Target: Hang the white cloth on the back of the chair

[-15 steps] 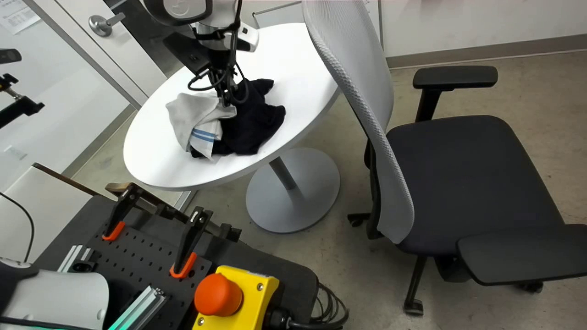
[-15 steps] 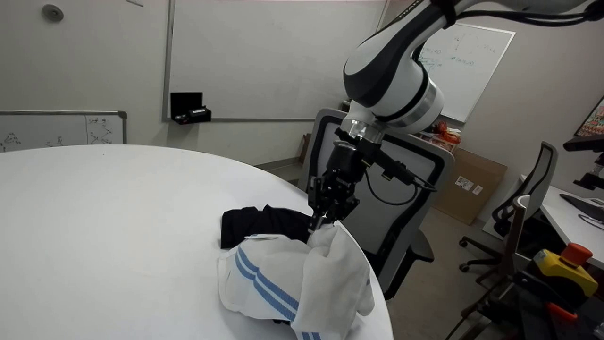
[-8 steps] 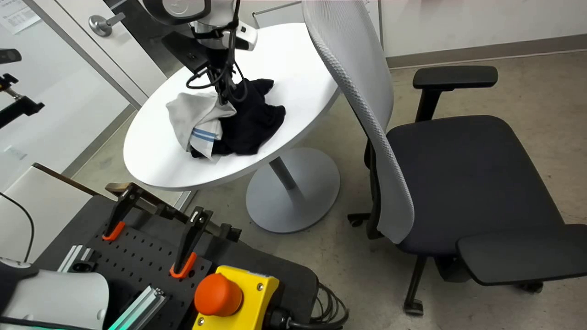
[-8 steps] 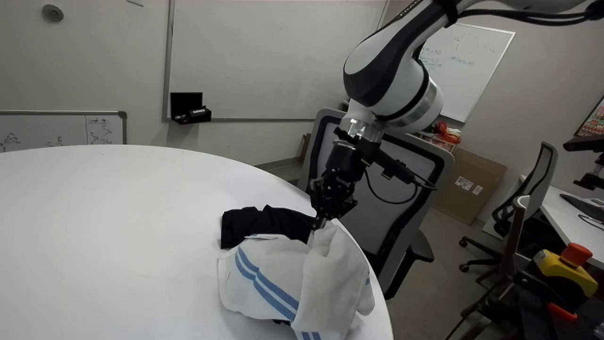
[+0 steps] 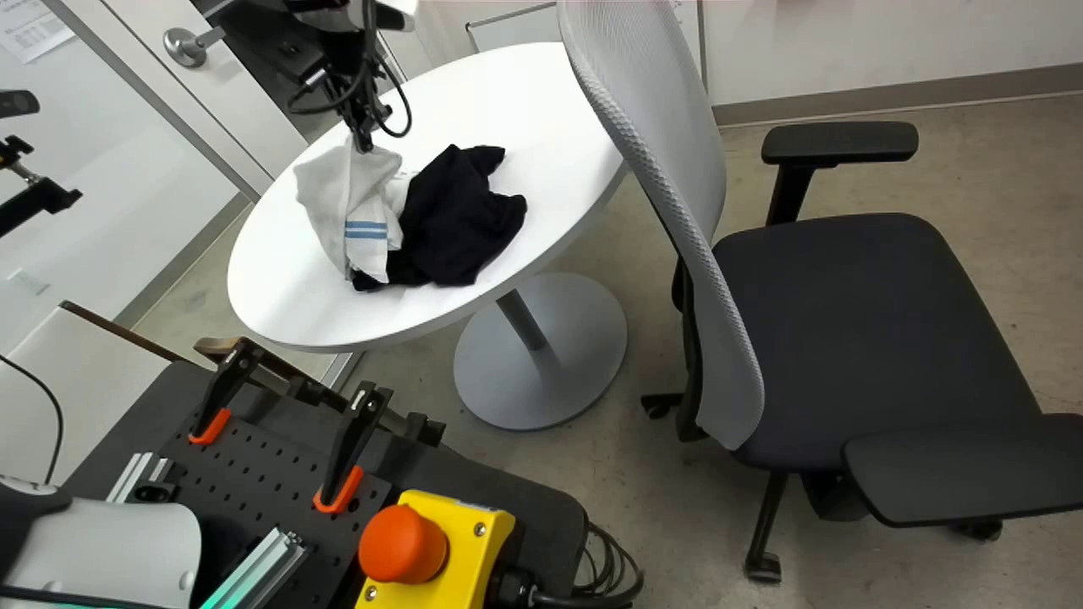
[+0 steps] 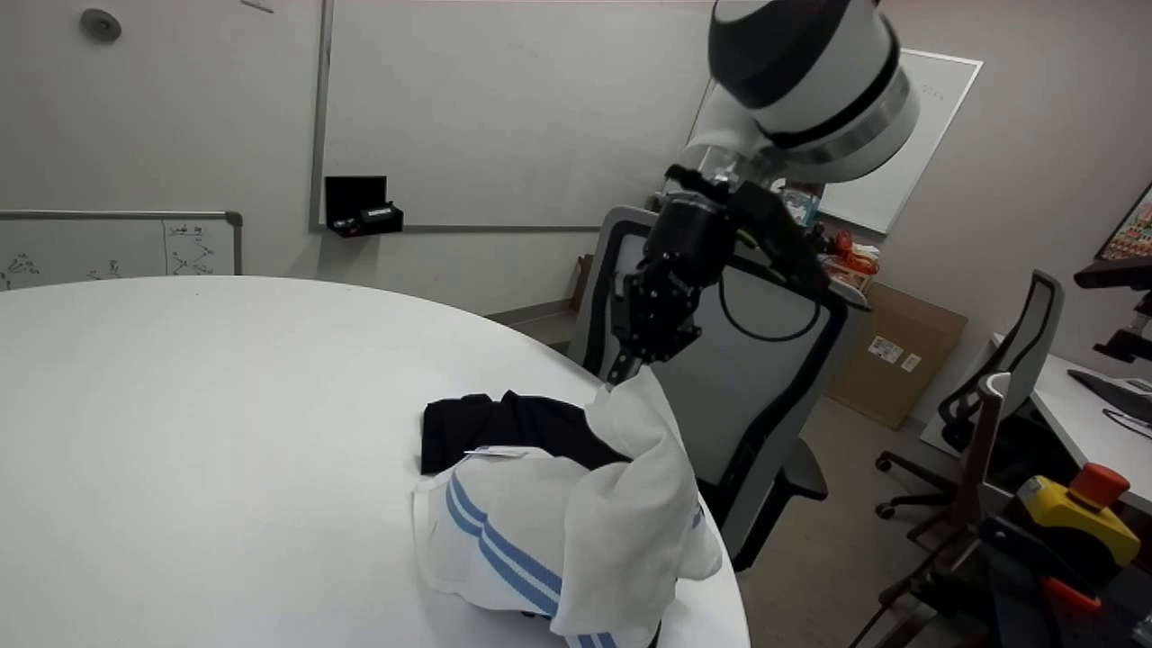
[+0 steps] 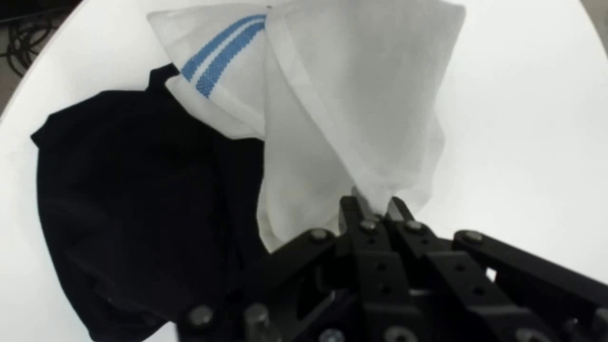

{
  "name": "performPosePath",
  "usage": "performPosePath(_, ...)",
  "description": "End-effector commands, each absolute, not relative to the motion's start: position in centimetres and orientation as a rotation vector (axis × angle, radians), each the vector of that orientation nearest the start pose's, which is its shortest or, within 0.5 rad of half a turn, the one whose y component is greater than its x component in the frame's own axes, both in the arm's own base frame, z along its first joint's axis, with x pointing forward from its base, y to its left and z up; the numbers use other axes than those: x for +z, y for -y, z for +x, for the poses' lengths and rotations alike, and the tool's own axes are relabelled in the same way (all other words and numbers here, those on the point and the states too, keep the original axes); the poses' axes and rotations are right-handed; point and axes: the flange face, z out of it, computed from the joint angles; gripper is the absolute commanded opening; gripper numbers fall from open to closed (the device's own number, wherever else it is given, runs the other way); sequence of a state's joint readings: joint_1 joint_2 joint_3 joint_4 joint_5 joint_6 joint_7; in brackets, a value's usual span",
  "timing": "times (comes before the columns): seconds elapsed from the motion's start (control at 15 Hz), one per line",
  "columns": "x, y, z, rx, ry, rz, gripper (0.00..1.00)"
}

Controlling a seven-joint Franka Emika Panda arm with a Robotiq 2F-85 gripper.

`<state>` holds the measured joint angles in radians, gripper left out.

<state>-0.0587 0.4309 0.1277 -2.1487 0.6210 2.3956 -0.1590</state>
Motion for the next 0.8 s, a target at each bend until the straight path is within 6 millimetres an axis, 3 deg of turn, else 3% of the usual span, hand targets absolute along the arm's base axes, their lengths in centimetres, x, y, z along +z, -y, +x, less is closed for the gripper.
performPosePath(0.0,25.6,-5.3,50.5,0.136,-0.226,-2.668,0.01)
performPosePath(0.27,32.8,-5.4,47.3,-0.007,-0.116,-2.656,0.01)
performPosePath(0.73,46.4,-3.3,41.9,-0.325,-0.018,-2.630,0.01)
